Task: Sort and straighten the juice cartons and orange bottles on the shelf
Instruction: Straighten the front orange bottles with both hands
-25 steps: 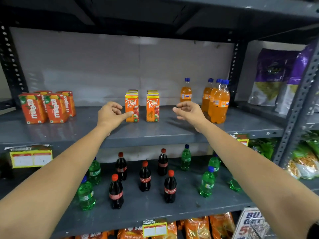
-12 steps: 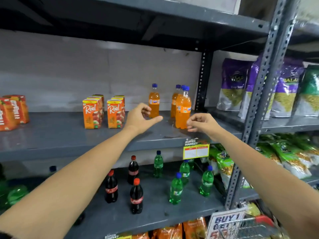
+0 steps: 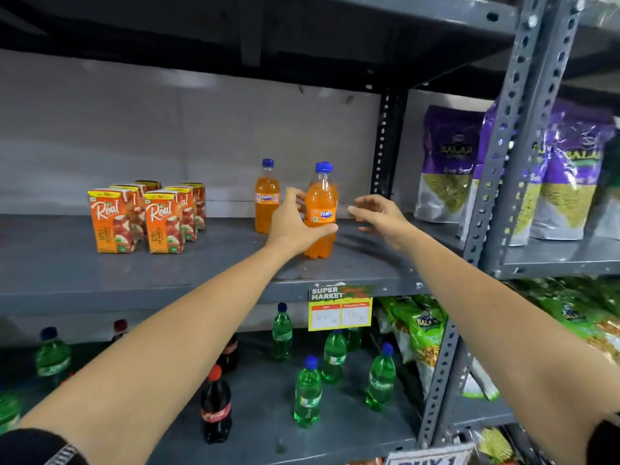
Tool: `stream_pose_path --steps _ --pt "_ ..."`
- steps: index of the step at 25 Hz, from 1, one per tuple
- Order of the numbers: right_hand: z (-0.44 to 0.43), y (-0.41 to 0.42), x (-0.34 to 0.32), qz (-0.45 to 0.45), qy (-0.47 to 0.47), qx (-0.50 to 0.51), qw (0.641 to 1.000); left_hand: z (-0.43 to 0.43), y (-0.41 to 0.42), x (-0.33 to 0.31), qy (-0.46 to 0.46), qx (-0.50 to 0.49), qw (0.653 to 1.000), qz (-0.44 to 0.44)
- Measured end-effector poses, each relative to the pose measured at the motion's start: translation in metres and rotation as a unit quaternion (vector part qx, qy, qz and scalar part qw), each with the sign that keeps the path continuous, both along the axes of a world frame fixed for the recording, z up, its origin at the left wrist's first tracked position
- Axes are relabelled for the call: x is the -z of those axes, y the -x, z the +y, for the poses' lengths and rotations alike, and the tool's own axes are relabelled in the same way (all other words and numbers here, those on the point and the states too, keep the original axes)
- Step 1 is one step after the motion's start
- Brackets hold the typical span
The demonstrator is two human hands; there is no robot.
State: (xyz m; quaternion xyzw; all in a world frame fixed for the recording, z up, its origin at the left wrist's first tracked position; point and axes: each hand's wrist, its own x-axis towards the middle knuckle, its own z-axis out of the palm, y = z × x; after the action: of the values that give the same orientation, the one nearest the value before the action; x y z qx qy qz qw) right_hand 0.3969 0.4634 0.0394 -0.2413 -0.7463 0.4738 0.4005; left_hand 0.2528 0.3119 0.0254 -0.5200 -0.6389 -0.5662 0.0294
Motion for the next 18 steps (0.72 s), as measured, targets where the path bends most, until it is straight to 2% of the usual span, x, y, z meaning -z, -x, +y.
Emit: stream_pose_path --steps 4,8,13,18 --pt "0.005 0.037 -0.005 -0.048 0.008 -0.048 0.998 -0.006 0.026 -0.004 0.022 0.033 0.999 -0.015" --pt "0.014 0.054 0.003 0.002 0.054 -0.137 0.989 -0.020 0.066 -0.006 0.055 0.070 0.990 -0.108" --pt "0.024 0.057 0.006 0.032 0.083 -0.205 0.975 -0.028 0.103 -0.009 0.077 0.167 0.956 -0.227" --pt "0.024 0.058 0.004 0.021 0.106 -0.230 0.967 -0.022 0.113 -0.011 0.095 0.209 0.935 -0.269"
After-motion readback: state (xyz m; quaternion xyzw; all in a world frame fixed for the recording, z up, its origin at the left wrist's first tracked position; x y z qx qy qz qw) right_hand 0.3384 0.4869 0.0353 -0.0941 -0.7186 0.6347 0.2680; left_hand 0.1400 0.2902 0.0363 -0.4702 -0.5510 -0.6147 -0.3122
